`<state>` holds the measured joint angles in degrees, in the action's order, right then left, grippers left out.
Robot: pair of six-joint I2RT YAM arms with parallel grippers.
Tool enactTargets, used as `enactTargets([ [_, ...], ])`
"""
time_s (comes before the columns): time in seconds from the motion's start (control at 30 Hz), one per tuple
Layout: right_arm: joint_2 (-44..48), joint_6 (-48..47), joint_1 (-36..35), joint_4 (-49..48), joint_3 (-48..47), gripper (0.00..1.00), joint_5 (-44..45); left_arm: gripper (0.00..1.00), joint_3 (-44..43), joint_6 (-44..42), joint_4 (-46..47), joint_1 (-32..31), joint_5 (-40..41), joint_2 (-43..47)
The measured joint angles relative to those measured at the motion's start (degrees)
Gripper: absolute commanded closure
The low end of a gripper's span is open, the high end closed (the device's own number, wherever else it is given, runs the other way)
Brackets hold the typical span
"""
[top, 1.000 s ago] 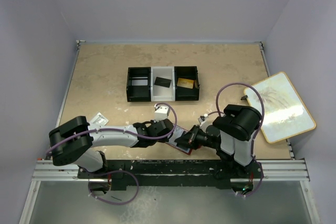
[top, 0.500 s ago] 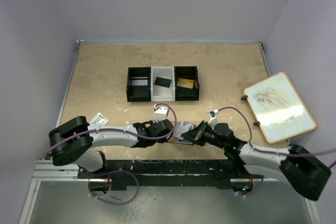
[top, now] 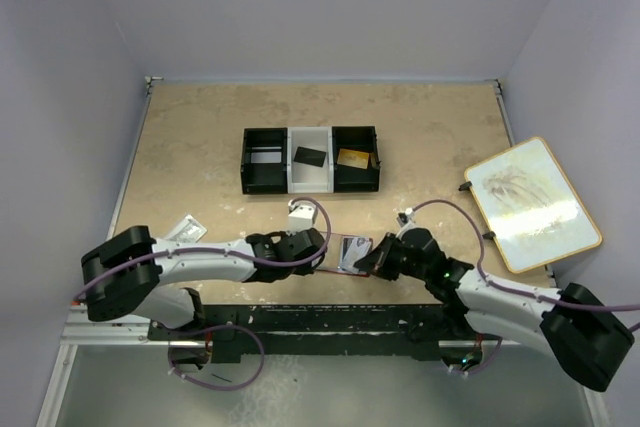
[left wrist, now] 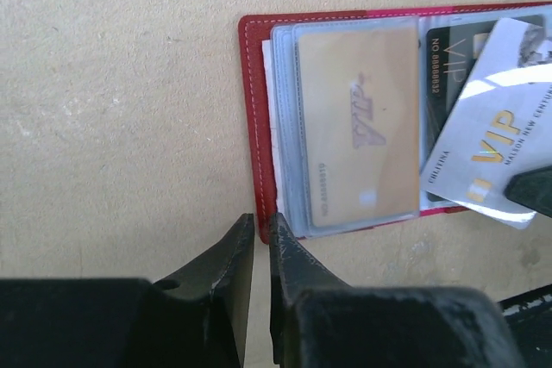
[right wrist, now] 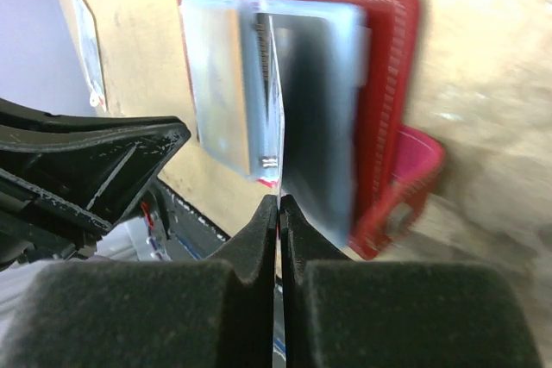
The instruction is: Take the credit cards out of the card holder
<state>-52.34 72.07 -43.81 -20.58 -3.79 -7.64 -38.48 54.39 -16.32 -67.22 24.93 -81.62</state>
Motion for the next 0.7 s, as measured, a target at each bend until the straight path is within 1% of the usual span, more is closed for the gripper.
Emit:
enactTargets([
  [0.07, -1.88, -2.27, 0.02, 0.59, -2.47, 0.98, -0.5, 0.84, 0.15, 0.28, -0.44, 0.0, 0.07, 1.77],
  [0.2, -5.64, -6.93, 0.09, 1.75, -6.23, 0.96, -1.11, 0.68, 0.37, 0.52, 0.2, 0.0, -0.04, 6.62],
  [0.23, -5.92, -7.85, 0.15, 2.1, -6.56, 0.96, -1.18, 0.66, 0.35, 0.46, 1.14, 0.0, -0.17, 7.63],
  [0.3, -6.1, -9.46, 0.35, 2.49, -6.88, 0.96, -1.6, 0.66, 0.02, -0.15, 3.32, 0.02, -0.72, 8.57],
  [0.37, -5.99, -10.99, 0.5, 3.23, -7.17, 0.95, -2.29, 0.66, -1.66, -1.07, 5.14, 0.02, -1.66, 7.26],
  [0.53, -3.96, -15.13, 2.67, 4.76, -7.39, 0.95, -5.18, 0.68, -7.48, -2.64, 11.37, 0.02, -4.79, -1.97],
  [0.63, -3.08, -17.66, 5.27, 5.57, -7.45, 0.94, -7.43, 0.68, -8.2, -2.71, 14.64, 0.04, -6.84, -6.75],
  [0.7, -2.58, -19.04, 6.4, 5.86, -7.45, 0.94, -8.98, 0.68, -7.85, -2.54, 15.89, 0.07, -7.78, -8.28],
])
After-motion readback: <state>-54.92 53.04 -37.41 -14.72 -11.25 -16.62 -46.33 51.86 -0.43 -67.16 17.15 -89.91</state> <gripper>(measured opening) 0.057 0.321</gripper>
